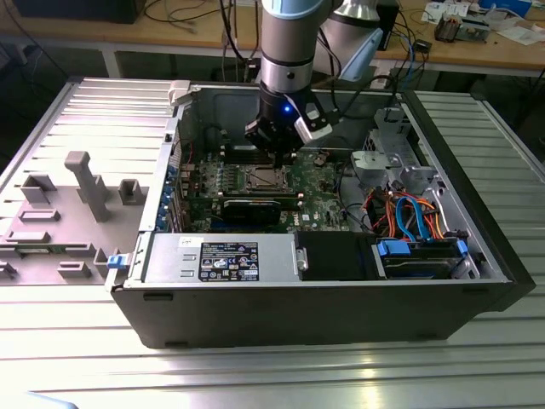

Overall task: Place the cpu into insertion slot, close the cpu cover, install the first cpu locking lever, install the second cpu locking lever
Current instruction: 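Install the second cpu locking lever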

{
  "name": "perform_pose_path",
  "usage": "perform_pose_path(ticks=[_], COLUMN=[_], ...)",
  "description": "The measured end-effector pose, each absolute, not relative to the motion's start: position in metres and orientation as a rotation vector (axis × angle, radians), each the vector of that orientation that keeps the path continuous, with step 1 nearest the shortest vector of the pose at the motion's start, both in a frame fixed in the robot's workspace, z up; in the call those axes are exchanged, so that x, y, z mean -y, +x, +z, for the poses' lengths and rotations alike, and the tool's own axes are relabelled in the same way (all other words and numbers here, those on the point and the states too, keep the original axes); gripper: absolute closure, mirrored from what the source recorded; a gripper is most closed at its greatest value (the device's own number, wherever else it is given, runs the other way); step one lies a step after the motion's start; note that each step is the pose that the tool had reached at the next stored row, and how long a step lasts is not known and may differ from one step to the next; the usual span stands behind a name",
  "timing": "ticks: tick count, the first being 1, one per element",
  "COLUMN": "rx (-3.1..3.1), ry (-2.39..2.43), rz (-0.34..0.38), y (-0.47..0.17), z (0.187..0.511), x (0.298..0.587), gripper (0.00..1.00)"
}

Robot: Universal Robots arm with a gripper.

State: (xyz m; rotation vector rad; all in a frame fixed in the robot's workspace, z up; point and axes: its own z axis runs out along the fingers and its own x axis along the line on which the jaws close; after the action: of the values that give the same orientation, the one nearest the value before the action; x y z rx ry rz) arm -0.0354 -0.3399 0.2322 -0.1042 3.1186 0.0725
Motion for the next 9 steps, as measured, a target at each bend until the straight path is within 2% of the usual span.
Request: perform_pose_path(ticks=[3, 9], rx=[-3.121, -3.123], ry=[-0.105, -0.105], rz=[0.013, 0.007], y=[-0.0355, -0.0355], z=[0.2324, 0.2323], x=[0.34, 0.3413], gripper=[0.89, 0.89])
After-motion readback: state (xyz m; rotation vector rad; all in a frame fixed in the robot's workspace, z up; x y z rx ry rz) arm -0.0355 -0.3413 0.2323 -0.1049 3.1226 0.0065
